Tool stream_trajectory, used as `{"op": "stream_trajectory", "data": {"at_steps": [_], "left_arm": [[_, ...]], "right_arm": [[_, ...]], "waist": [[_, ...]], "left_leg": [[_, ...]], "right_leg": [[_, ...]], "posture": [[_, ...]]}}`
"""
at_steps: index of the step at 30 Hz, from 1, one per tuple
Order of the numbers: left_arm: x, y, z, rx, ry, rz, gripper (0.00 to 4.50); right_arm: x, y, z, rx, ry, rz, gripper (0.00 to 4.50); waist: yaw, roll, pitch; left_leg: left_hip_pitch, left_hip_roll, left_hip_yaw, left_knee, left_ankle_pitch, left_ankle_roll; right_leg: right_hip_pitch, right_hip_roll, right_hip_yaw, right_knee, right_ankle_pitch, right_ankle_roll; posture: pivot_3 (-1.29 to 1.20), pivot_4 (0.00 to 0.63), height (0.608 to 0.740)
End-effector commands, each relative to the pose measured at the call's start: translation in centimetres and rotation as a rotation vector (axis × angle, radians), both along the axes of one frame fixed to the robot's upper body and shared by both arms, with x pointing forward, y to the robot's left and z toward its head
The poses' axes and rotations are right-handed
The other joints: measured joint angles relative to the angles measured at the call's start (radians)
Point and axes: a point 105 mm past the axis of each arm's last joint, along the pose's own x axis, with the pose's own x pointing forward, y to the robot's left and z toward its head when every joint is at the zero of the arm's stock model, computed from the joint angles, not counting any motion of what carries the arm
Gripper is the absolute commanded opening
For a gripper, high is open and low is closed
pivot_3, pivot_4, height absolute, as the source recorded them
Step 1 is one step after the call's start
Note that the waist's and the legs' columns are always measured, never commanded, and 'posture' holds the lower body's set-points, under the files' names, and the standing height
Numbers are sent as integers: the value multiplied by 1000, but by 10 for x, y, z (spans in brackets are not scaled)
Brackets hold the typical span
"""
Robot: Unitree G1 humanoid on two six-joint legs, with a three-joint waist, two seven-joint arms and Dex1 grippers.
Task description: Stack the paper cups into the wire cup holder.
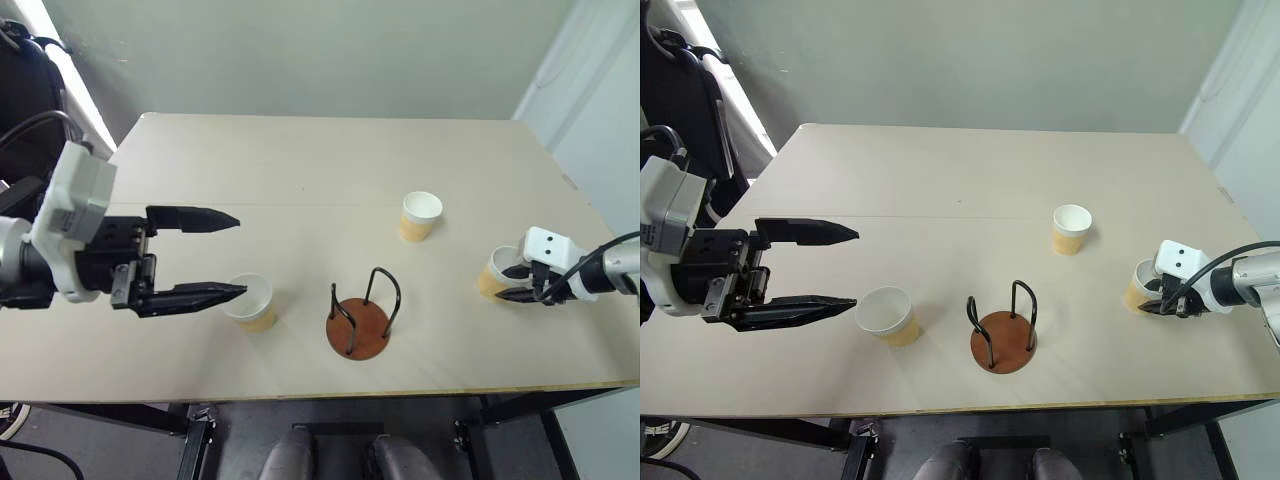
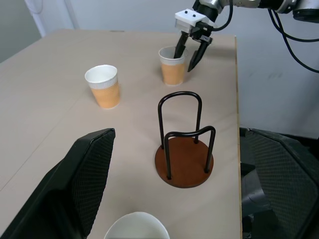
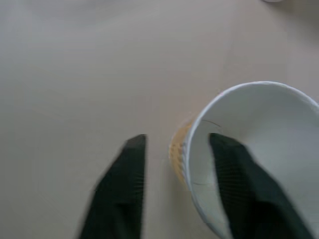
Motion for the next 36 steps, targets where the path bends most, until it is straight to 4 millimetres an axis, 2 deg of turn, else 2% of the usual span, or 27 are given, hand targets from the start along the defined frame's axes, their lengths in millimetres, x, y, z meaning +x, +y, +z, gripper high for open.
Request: {"op": "stream_trajectory", "data": {"at_steps": [1,2,3,7,9,10,11,12,14,15,17,19,21,26,36], "left_arm": [[-3,1,9,13,-56,15,4500],[-2,1,9,14,-57,18,4500],[-2,2,9,14,-57,20,4500],[0,4,8,21,-56,32,4500],[1,4,7,24,-55,34,4500],[1,4,7,24,-54,33,4500],[1,4,7,25,-55,33,4500],[1,4,7,25,-55,32,4500],[2,4,6,26,-54,31,4500],[2,4,6,27,-54,31,4500],[3,4,5,29,-51,31,4500],[4,4,5,32,-51,28,4500],[5,4,4,34,-52,28,4500],[4,3,2,38,-47,26,4500],[0,2,0,46,-34,37,4500]], "right_arm": [[-3,0,9,-11,-12,30,567],[-4,0,10,-11,-11,32,157],[-5,1,14,-3,-15,39,42],[-12,21,50,123,-69,125,42],[-16,35,78,190,-130,187,42],[-18,44,95,224,-173,221,42],[-24,63,122,283,-237,304,42],[-29,77,139,320,-275,363,42],[-43,105,162,400,-310,489,42],[-49,116,167,430,-309,543,42],[-60,138,165,447,-278,642,42],[-69,159,152,441,-217,736,42],[-72,172,138,413,-169,790,42],[-70,177,116,344,-111,817,42],[-73,178,97,302,-48,863,42]], "waist": [[0,0,0],[0,0,0],[0,0,0],[-1,1,1],[-2,1,1],[-2,2,1],[-3,2,1],[-4,3,2],[-6,1,1],[-7,-1,0],[-8,-5,-3],[-8,-5,-2],[-8,-4,-1],[-6,-4,0],[-7,-4,0]], "left_leg": [[0,0,0,0,0,0],[0,0,0,0,0,0],[0,0,0,0,0,0],[0,0,1,-1,0,-1],[0,0,1,-2,0,-2],[0,0,1,-2,0,-2],[0,0,1,-3,1,-3],[0,0,1,-4,1,-4],[0,0,1,-9,4,-6],[1,1,1,-11,4,-7],[2,3,0,-15,5,-9],[2,5,-1,-15,6,-10],[1,5,-1,-16,7,-11],[0,5,-1,-16,7,-12],[0,5,-1,-16,7,-12]], "right_leg": [[0,0,0,0,0,0],[0,0,0,0,0,-1],[0,0,0,0,0,-1],[-1,0,0,0,-1,-2],[-1,0,0,0,-2,-3],[-2,0,0,0,-2,-3],[-2,0,0,0,-2,-3],[-3,0,0,0,-2,-4],[-5,0,0,0,-3,-5],[-5,1,0,0,-3,-7],[-5,3,-1,0,-5,-10],[-5,5,-1,0,-7,-12],[-6,5,-1,0,-7,-13],[-7,5,-2,0,-7,-12],[-7,5,-2,1,-7,-13]], "posture": [[0,150,740],[0,150,740],[0,150,740],[0,150,740],[0,150,740],[0,150,740],[0,150,740],[0,150,740],[0,150,740],[0,150,740],[0,150,740],[0,150,740],[0,150,740],[0,150,740],[0,150,740]]}}
